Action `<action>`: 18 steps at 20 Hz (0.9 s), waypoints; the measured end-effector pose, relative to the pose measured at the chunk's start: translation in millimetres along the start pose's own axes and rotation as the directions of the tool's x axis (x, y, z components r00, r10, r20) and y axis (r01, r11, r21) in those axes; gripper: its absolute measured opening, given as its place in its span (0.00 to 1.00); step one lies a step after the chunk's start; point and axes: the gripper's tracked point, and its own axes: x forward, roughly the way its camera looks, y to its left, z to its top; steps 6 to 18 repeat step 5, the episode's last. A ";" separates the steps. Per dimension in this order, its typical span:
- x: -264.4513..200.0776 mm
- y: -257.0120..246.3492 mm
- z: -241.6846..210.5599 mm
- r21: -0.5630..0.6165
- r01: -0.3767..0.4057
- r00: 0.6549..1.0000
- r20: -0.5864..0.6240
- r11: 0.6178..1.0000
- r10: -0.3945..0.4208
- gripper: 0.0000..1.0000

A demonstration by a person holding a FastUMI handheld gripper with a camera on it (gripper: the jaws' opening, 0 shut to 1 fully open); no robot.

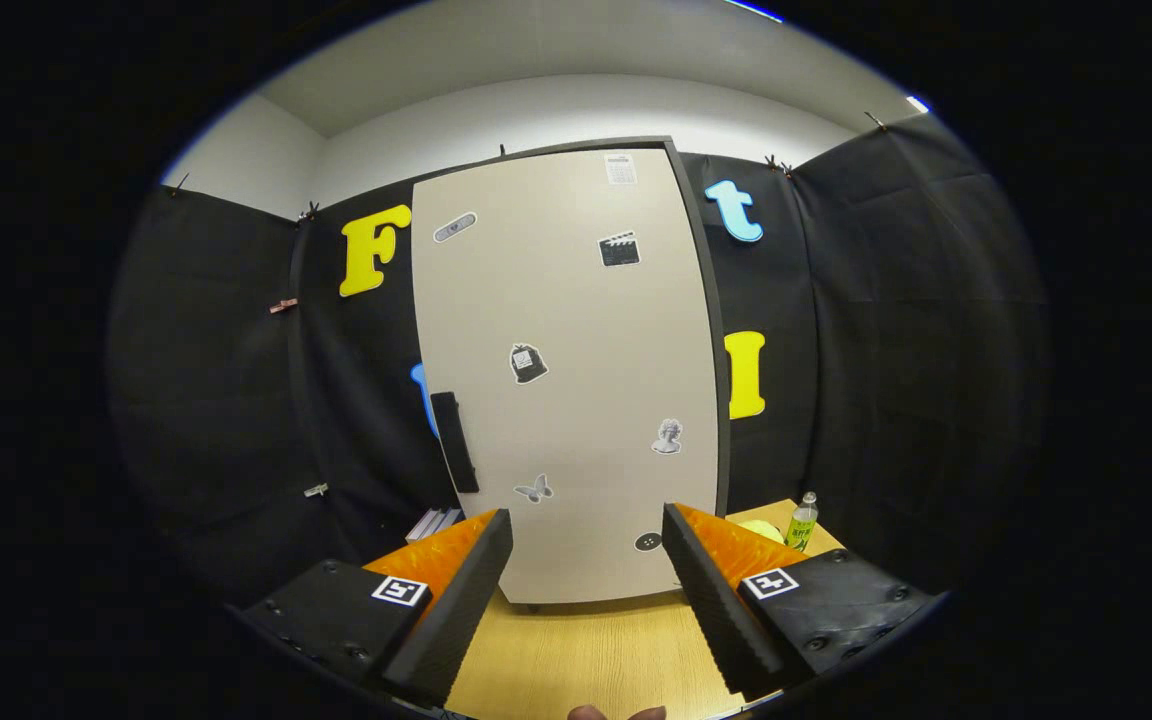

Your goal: Open the shoe cabinet door, grab the shoes and put them into the shoe cabinet, then close the shoe cabinet door.

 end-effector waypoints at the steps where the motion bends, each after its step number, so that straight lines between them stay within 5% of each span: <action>1: 0.4 0.2 -0.5 0.001 -0.001 1.000 -0.002 1.000 0.001 0.98; 18: -1.0 0.4 -0.8 0.004 -0.001 1.000 -0.002 1.000 0.001 0.98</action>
